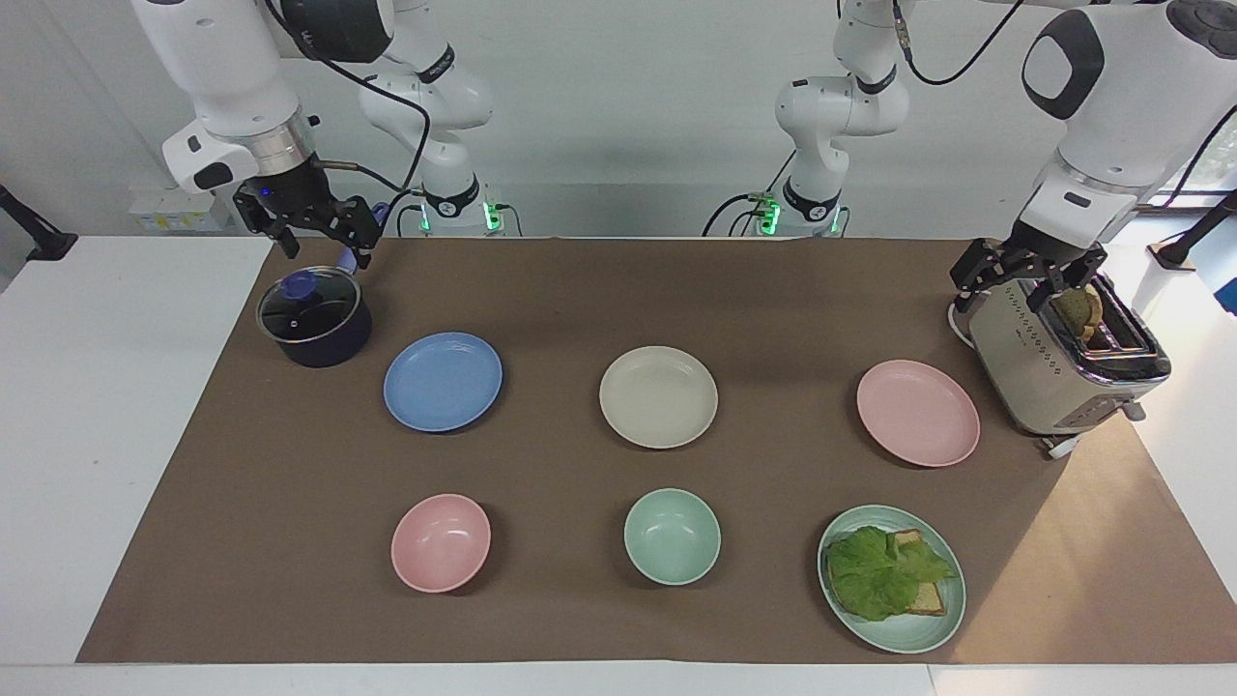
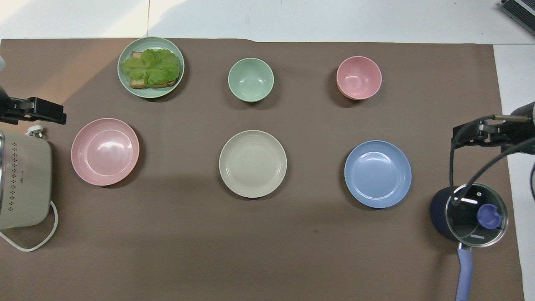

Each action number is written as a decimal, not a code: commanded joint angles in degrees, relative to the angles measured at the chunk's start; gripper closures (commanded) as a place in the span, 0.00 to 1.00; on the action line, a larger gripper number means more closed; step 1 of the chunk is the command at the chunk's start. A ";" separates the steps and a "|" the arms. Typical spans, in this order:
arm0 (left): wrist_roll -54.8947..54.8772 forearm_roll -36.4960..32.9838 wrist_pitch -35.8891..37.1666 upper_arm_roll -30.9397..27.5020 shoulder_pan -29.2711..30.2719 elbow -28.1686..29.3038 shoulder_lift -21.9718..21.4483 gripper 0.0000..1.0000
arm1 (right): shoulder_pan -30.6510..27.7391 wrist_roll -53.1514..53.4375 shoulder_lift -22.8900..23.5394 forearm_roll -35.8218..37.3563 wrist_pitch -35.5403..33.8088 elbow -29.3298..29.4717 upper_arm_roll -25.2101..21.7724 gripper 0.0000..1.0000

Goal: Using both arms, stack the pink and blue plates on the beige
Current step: 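Move the left gripper to the rim of the pink plate, then grasp the pink plate rim with the left gripper, then carry the pink plate with the left gripper onto the beige plate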

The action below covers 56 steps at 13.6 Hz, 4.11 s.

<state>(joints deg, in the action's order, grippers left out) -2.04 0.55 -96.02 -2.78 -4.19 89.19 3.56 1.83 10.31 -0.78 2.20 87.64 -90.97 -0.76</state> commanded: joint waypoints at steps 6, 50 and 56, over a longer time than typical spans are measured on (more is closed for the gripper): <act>0.72 -0.90 0.22 0.06 0.33 1.33 -1.10 0.00 | -0.68 -1.70 -1.24 -1.15 0.43 -1.41 0.05 0.00; 1.25 -0.64 -14.93 0.15 8.68 18.76 12.61 1.00 | -1.39 -1.87 -1.24 -1.15 0.60 -1.58 -0.12 0.00; 2.04 5.93 -3.41 1.02 6.83 11.37 11.39 1.00 | -1.48 -1.87 -1.24 -1.15 0.60 -1.58 -0.12 0.00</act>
<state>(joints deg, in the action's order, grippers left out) -1.13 3.79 -103.30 -1.80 3.65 102.58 16.18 1.10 10.31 -0.79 2.20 87.64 -91.13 -0.81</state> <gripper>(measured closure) 0.947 0.000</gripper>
